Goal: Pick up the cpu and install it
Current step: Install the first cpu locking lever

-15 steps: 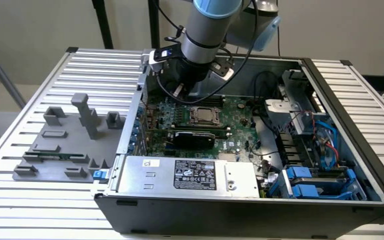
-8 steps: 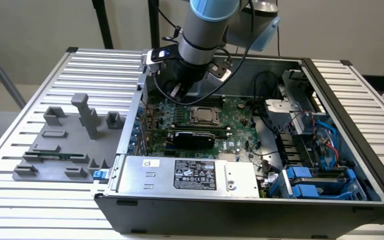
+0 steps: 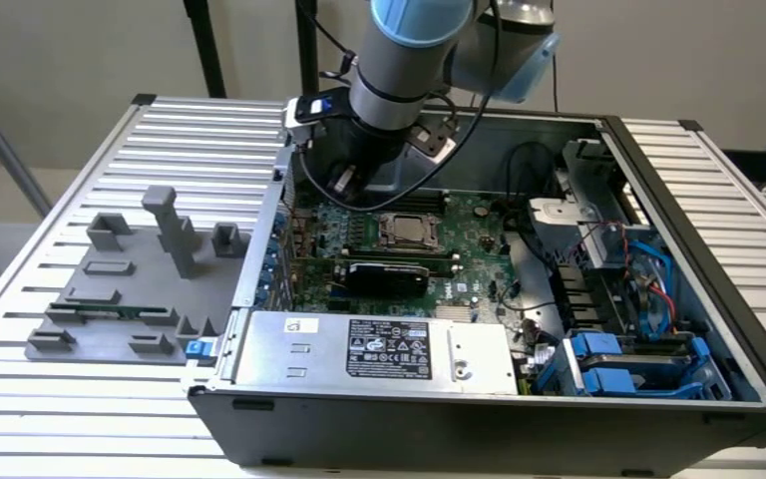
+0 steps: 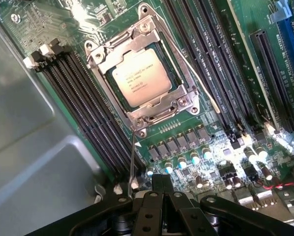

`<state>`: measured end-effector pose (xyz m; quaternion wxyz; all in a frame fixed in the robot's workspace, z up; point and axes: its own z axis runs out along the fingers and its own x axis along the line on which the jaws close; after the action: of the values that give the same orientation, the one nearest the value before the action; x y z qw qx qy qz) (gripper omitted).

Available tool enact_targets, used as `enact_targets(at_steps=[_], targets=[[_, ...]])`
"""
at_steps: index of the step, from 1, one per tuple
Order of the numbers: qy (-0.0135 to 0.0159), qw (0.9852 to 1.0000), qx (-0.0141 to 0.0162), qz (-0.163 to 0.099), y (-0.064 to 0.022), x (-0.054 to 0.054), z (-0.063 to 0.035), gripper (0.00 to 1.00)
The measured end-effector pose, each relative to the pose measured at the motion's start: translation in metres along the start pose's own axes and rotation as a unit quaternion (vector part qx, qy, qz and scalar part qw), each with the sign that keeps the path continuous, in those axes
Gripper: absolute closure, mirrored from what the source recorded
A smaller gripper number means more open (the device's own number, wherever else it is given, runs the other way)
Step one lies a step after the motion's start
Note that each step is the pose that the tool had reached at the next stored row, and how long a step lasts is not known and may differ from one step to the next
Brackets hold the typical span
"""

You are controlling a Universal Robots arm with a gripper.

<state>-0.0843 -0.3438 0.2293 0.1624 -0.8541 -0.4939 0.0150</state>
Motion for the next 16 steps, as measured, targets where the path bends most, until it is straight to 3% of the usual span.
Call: enact_targets(at_steps=[9, 13, 16], targets=[[0.0205, 0.9997, 0.0106, 0.002, -0.0032, -0.0032, -0.0082, 0.89], [0.0262, 0.9996, 0.0122, 0.006, -0.0039, -0.0045, -0.0086, 0.89], [0.0318, 0.9993, 0.0113, 0.018, -0.0047, -0.0051, -0.008, 0.89]])
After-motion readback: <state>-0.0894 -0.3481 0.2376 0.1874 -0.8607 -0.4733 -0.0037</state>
